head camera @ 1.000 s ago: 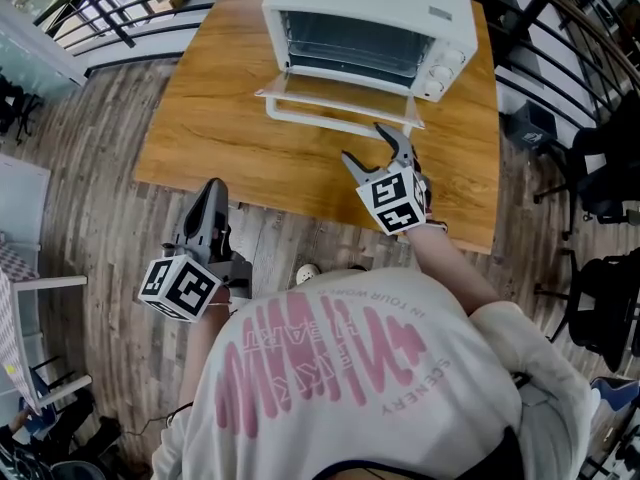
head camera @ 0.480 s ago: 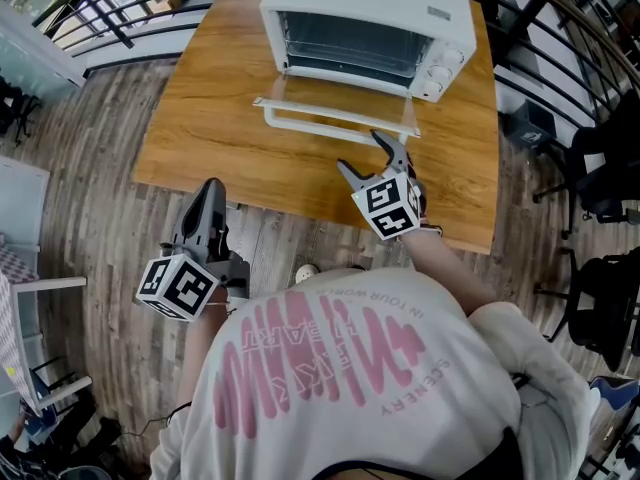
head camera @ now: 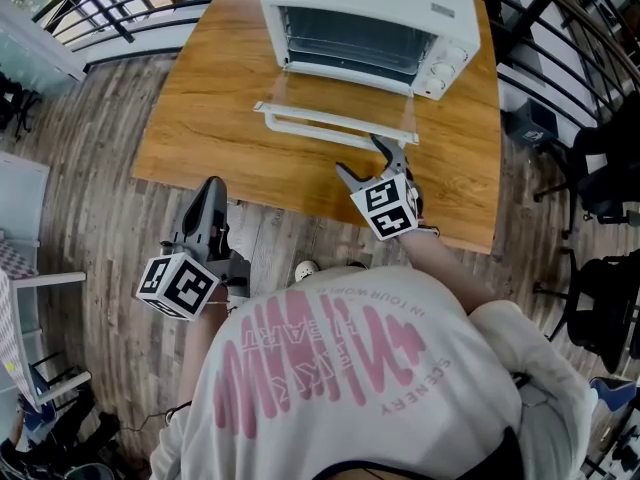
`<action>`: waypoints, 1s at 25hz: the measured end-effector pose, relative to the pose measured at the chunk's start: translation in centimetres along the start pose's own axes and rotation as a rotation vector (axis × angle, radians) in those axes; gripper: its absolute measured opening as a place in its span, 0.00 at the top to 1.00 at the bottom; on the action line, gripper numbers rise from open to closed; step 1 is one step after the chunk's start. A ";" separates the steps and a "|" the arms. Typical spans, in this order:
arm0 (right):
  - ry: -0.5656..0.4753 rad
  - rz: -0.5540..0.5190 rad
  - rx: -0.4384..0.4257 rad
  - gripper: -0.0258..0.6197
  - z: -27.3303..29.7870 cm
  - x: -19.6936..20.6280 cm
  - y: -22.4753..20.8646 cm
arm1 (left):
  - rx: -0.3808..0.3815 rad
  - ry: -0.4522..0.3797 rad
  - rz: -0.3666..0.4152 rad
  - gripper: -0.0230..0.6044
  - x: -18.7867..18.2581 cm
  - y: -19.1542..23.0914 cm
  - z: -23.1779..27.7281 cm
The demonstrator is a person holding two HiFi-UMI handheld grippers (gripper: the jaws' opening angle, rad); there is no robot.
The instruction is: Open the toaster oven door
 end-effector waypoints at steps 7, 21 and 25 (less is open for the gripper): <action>-0.014 0.014 -0.006 0.40 -0.1 0.1 0.4 | -0.009 0.002 0.004 0.93 -0.1 -0.2 -0.3; -0.070 0.193 0.014 0.34 0.6 0.4 0.5 | -0.018 0.020 -0.001 0.93 -0.1 -0.1 -0.5; -0.067 0.204 0.006 0.33 0.7 0.5 0.8 | -0.014 0.015 -0.007 0.93 -0.1 0.0 -0.6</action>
Point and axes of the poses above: the fingertips, and each gripper's own axes: z forward along the fingers, y to its left, x out of its underside, the point moved 2 cm from there along -z, backward along the fingers, and after that the axes turned 1 degree about y, right-handed, at the moved point
